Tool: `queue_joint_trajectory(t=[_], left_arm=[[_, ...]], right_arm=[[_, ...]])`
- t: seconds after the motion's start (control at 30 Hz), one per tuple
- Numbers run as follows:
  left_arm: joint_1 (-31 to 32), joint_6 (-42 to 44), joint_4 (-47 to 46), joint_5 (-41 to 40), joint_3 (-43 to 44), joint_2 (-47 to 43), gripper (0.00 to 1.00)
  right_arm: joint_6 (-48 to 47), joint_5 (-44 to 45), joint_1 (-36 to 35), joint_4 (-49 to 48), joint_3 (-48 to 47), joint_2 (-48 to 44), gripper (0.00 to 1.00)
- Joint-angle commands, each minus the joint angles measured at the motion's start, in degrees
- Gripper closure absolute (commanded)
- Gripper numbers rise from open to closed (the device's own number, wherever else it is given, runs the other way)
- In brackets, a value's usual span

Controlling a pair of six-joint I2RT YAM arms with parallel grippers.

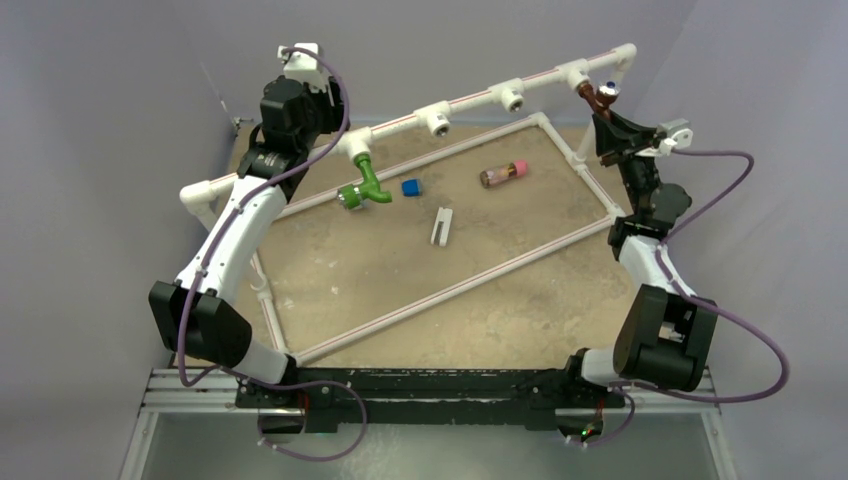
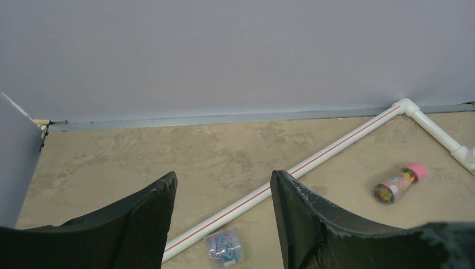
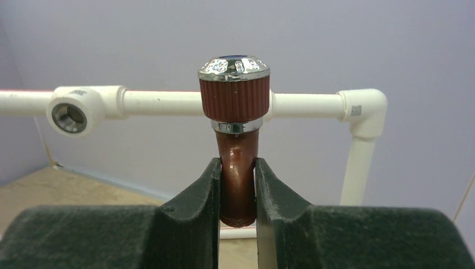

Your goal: Install the water faucets

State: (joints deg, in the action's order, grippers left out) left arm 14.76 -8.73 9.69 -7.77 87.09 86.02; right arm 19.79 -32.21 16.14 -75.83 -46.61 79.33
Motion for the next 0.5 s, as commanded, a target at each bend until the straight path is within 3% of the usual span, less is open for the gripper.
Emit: queue_joint_trajectory(t=[0.0,0.37,0.47], left_arm=[[-0.4,1.1,1.4,1.2,-1.7,-0.2,0.39],[-0.4,1.0,1.6,1.3,-1.8,-0.8,0.39],[-0.4,1.0,1.7,1.4,-1.7,-0.8,0.39]], right_arm=[[9.3,3.2,-0.4,2.4,-2.2,-1.5,1.00],[20.3,10.2,-0.4,9.8,-4.2,-2.0,1.00],[24.2,15.9,-0.4,11.5,-3.2,-3.7,1.00]])
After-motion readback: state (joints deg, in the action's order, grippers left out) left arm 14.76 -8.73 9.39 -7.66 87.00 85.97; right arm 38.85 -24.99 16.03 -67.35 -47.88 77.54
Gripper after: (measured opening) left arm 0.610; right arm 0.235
